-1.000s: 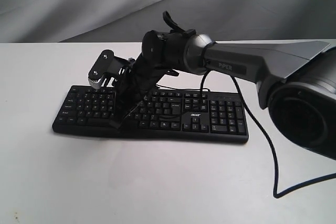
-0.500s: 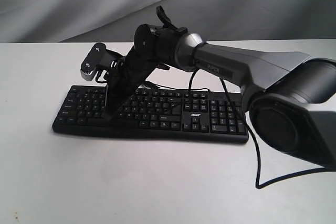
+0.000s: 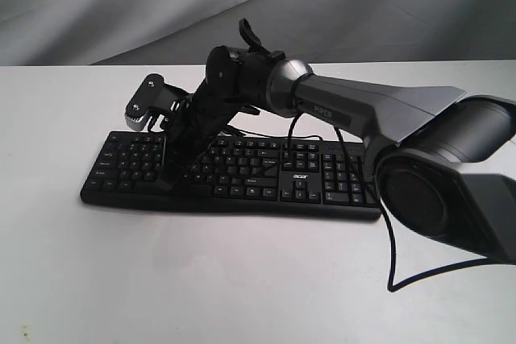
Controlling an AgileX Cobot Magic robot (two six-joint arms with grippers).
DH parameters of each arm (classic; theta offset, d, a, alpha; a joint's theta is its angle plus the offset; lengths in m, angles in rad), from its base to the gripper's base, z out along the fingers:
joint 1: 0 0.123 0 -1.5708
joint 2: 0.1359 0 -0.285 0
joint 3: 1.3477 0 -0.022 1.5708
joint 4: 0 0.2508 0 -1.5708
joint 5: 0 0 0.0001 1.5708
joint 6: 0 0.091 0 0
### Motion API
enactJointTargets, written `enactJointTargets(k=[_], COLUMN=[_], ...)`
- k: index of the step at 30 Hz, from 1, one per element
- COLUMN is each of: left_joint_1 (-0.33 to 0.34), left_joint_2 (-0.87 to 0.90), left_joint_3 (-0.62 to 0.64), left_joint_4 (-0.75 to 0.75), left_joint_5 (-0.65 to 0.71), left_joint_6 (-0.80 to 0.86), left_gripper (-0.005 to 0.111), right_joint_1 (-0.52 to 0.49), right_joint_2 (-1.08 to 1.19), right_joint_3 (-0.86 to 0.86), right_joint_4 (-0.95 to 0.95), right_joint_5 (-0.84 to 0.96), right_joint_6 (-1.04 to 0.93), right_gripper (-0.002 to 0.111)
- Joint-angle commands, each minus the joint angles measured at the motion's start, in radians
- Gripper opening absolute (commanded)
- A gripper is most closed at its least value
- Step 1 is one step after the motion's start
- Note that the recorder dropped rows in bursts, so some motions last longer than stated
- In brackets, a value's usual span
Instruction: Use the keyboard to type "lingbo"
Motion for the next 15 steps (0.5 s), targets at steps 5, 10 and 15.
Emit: enactJointTargets(k=[5, 10, 15], left_joint_1=[0.001, 0.001, 0.001], left_joint_2=[-0.004, -0.004, -0.004], left_joint_3=[0.005, 0.005, 0.005], left_joint_4=[-0.004, -0.004, -0.004], left_joint_5=[-0.007, -0.007, -0.007], left_joint_6=[-0.002, -0.002, -0.002], left_gripper=[0.001, 0.001, 0.001], right_joint_1=[-0.001, -0.001, -0.005], right_joint_2=[-0.002, 0.001, -0.002], right_joint_3=[-0.006, -0.006, -0.006], right_joint_4=[0.012, 0.012, 0.012], right_joint_5=[-0.016, -0.014, -0.005], right_joint_6=[0.002, 0.002, 0.005], right_gripper=[0.000, 0.000, 0.000])
